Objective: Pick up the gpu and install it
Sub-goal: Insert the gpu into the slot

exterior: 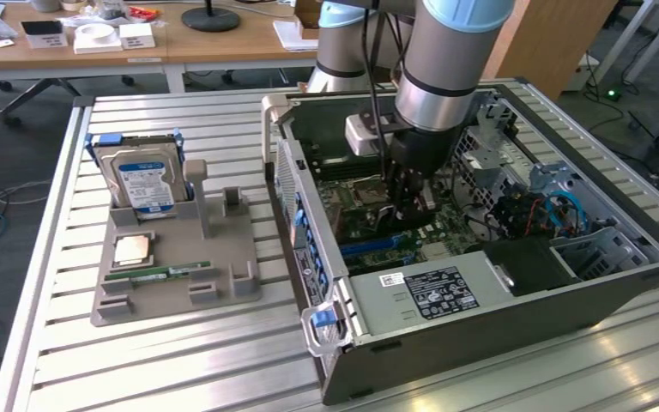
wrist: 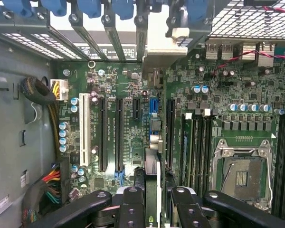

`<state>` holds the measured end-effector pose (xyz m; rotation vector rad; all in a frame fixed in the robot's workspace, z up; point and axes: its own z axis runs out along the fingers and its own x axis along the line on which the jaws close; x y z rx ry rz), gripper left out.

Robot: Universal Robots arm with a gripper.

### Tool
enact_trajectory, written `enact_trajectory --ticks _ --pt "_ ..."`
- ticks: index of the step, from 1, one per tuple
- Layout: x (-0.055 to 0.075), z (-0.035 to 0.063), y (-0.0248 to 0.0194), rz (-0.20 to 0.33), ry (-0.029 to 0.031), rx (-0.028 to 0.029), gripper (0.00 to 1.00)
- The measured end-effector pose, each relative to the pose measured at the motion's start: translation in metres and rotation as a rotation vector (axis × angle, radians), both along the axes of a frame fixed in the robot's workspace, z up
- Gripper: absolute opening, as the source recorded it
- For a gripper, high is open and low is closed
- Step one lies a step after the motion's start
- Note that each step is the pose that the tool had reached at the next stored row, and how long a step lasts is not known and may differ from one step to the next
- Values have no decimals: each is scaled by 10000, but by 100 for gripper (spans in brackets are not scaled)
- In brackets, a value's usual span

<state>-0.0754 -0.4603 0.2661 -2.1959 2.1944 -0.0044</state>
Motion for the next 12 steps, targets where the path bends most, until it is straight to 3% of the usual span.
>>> enact_trajectory --ticks 12 --pt "-35 -14 -13 19 1 -1 26"
